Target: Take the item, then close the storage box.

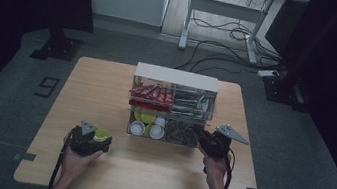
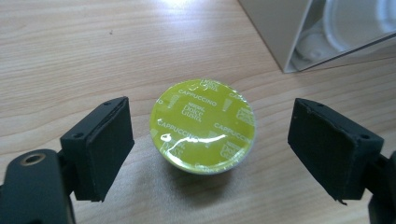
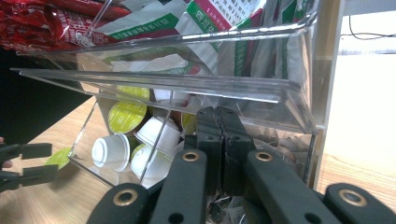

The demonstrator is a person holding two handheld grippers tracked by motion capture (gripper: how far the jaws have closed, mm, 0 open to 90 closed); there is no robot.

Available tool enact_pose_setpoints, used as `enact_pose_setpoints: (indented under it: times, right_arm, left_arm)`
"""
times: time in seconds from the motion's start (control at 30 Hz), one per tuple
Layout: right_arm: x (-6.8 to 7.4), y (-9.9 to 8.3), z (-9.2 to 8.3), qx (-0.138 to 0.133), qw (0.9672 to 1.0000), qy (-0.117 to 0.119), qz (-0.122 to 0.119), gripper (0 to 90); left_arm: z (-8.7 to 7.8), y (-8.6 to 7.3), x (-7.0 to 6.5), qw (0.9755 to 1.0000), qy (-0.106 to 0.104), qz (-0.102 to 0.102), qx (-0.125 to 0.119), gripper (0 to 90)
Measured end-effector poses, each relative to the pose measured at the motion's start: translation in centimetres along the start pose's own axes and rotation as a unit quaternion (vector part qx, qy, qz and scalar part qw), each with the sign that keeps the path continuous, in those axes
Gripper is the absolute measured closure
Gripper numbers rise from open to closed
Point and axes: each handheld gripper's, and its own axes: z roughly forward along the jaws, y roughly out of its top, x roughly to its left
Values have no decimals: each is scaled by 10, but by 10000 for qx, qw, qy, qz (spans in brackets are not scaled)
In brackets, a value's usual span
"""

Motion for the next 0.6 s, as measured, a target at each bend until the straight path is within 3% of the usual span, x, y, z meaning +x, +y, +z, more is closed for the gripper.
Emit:
enact_pose_setpoints:
  times: [0.27,0.4,0.5,0.6]
  right_arm:
    - [0,0,0,4,10000,0,9,881]
    - [0,0,-1,17,10000,-8,-4,875]
    - [2,-1,-1,21,10000,-14,-16,875]
    - [4,-1,-2,19,10000,-15,-41,875]
  left_arm:
    - [-15,-7,-3,9998,-140,3,-115,148]
    - [-21,-11,-7,9994,-308,87,-130,153]
    - [-25,-12,-7,9994,-285,174,-80,156]
    - [-28,-13,-5,9996,-269,66,-113,166]
